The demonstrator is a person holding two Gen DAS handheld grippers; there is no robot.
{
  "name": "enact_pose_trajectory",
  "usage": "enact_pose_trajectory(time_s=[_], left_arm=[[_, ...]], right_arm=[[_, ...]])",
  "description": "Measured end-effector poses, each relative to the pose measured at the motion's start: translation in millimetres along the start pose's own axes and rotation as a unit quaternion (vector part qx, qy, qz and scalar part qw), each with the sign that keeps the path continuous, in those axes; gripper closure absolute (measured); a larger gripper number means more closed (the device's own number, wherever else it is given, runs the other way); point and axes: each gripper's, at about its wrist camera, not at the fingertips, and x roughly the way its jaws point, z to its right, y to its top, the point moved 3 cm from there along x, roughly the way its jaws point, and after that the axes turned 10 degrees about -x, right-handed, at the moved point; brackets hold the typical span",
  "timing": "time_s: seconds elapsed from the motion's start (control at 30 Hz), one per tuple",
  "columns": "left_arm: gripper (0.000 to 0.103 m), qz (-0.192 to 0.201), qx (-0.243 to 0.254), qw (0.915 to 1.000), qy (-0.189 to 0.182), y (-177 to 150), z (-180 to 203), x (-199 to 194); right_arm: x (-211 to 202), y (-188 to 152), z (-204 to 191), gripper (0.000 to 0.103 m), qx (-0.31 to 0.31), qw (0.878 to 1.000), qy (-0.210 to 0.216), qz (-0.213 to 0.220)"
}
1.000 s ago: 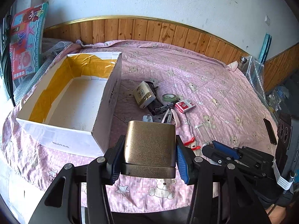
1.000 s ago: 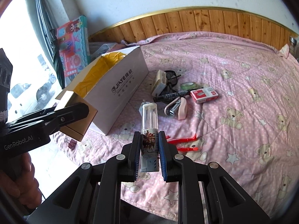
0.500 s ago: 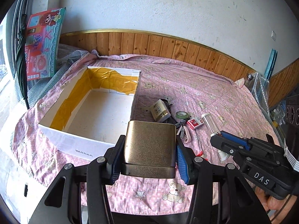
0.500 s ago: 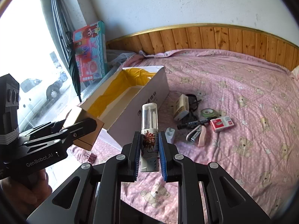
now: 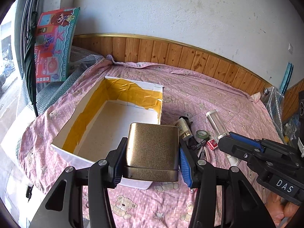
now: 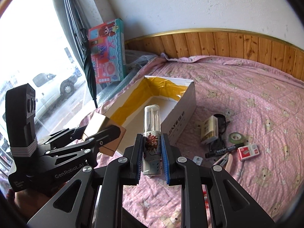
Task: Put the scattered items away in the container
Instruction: 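Carry the gold box and clear tube over the yellow-lined white box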
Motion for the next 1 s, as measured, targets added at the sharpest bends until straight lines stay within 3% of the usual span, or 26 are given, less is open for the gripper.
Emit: enact_pose_trajectory(time_s=[0.43,0.67,1.0], left_arm=[[0.052,-0.035,-0.043,0.9983,0.020,39.6,-42.2,42.0],[0.052,-0.057,-0.028,0.9969,0.047,50.2,-51.9,70.9],[0.052,-0.071,-0.001,0.9959,0.056,78.3,-58.2,102.8]], right_arm=[[59.7,35.6,10.0,0.084,-0.007,0.999,0.031,-0.036],[97.3,52.6,12.3,0.084,-0.014,0.997,0.045,-0.057],[143.7,71.0,23.4,0.084,0.000,0.996,0.047,-0.079]])
